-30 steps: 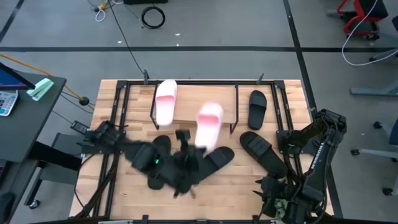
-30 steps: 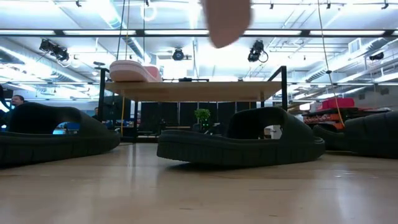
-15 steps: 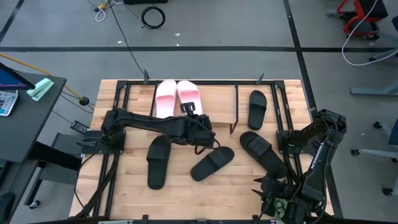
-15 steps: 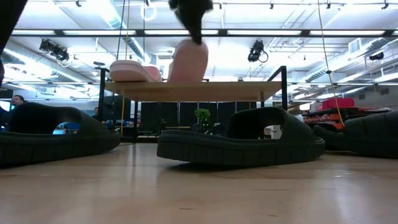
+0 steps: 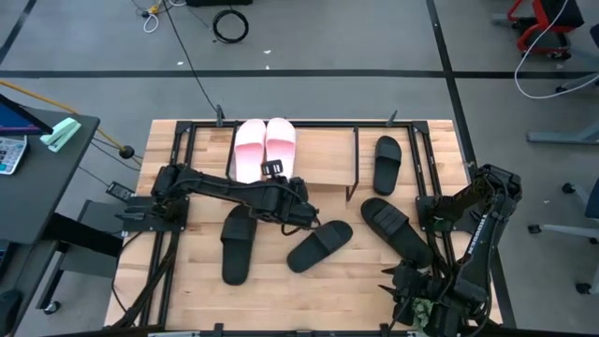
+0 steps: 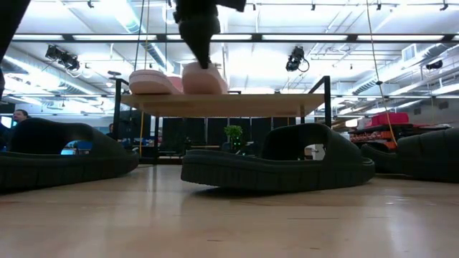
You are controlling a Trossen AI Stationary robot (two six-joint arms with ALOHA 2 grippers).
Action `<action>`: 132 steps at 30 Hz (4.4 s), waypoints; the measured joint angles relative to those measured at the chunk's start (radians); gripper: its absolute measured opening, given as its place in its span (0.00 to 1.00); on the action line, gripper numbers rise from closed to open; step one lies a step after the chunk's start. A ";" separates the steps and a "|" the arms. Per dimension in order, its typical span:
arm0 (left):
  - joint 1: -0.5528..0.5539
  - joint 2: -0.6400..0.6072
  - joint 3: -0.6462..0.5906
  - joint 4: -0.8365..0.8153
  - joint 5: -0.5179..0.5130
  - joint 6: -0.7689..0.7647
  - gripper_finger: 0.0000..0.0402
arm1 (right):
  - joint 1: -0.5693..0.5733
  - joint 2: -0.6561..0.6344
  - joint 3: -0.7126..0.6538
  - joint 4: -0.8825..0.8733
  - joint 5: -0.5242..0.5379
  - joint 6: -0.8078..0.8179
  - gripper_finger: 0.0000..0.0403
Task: Pick and place slides into the shelf
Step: Put the pink slipper on the shelf, then put the black slipper on the shelf
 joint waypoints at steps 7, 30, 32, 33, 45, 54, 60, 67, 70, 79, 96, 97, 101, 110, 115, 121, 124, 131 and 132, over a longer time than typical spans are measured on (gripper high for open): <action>0.023 0.000 0.000 -0.035 -0.003 -0.056 0.27 | 0.000 0.000 0.000 0.044 0.000 0.002 0.46; -0.178 0.000 0.001 0.197 0.330 0.155 0.21 | -0.001 0.000 0.000 0.078 0.085 0.013 0.46; -0.194 0.000 0.001 0.206 0.329 0.175 0.20 | -0.007 0.000 -0.006 0.078 0.075 -0.024 0.46; -0.201 0.000 0.001 0.207 0.329 0.175 0.20 | -0.007 0.000 -0.013 0.074 0.067 -0.036 0.46; -0.363 0.000 0.001 0.151 0.367 -0.080 0.28 | -0.055 0.000 -0.192 0.085 -0.103 -0.004 0.46; -0.447 0.000 0.001 0.153 0.366 -0.369 0.28 | -0.063 0.000 -0.245 0.097 -0.055 0.010 0.46; -0.462 0.040 -0.027 0.191 0.353 -0.489 0.28 | -0.073 0.000 -0.246 0.106 0.010 0.015 0.46; -0.463 0.090 -0.175 0.340 0.332 -0.384 0.27 | -0.073 0.000 -0.247 0.181 0.069 0.013 0.46; -0.447 0.090 -0.216 0.412 0.291 -0.322 0.26 | -0.073 0.000 -0.247 0.181 0.073 0.013 0.46; -0.348 0.090 -0.221 0.704 0.124 0.123 0.30 | -0.141 0.000 -0.247 0.184 0.033 0.049 0.46; -0.202 0.089 -0.337 0.927 0.319 0.559 0.48 | -0.172 0.000 -0.247 0.183 -0.035 -0.096 0.46; -0.202 0.089 -0.348 0.946 0.300 0.569 0.48 | -0.172 0.000 -0.247 0.183 -0.035 -0.095 0.46; -0.193 0.089 -0.362 1.043 0.261 0.627 0.46 | -0.172 0.000 -0.247 0.183 -0.035 -0.095 0.46; -0.135 0.095 -0.375 1.131 0.274 0.609 0.43 | -0.172 0.000 -0.247 0.183 -0.035 -0.094 0.46; -0.128 0.115 -0.374 1.127 0.294 0.596 0.44 | -0.172 0.000 -0.246 0.183 -0.034 -0.094 0.46; -0.105 0.153 -0.372 1.194 0.291 0.600 0.41 | -0.172 -0.001 -0.246 0.184 -0.033 -0.085 0.46; -0.090 0.166 -0.375 1.220 0.283 0.571 0.38 | -0.172 -0.001 -0.245 0.187 -0.032 -0.084 0.46; -0.100 0.165 -0.345 1.234 0.259 0.532 0.12 | -0.170 -0.001 -0.246 0.192 -0.031 -0.076 0.46; -0.109 0.165 -0.335 1.226 0.250 0.532 0.07 | -0.169 -0.001 -0.246 0.193 -0.031 -0.076 0.46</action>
